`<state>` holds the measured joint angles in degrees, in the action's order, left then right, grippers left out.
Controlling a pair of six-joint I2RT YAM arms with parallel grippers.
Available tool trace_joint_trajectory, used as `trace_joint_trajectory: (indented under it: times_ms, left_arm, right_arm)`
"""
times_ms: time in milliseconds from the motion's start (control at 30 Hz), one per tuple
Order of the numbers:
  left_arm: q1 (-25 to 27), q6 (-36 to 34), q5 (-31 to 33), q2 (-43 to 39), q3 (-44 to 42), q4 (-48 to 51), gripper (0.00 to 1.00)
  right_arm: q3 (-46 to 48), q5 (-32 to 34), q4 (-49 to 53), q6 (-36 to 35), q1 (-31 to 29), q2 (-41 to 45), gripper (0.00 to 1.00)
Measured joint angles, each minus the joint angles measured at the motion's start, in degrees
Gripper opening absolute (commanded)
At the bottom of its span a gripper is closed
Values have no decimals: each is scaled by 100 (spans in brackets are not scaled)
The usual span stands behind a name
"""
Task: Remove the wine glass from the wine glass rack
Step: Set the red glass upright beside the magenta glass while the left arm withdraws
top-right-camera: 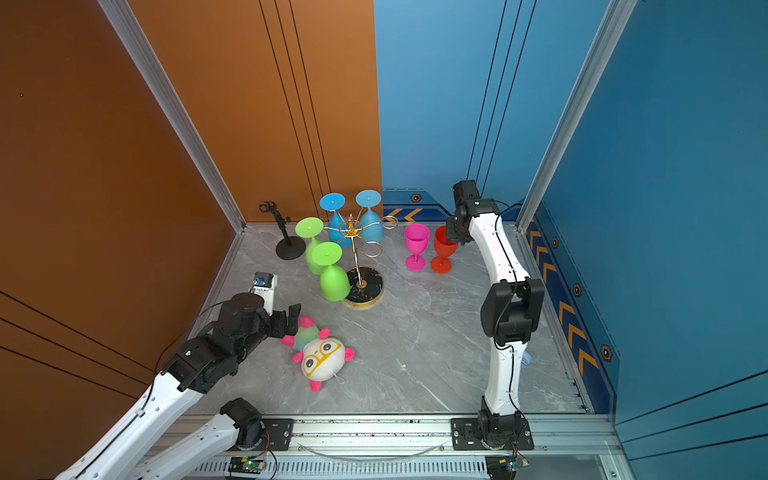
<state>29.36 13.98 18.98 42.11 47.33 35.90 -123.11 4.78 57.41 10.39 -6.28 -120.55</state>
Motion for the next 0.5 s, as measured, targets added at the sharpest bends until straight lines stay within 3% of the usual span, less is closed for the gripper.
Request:
trace_joint_trajectory:
  times_ms: [500]
  left_arm:
    - [-361,-63,-584,61,0,35,98]
  right_arm:
    - [-822,-2,-2,101,72,-881,0]
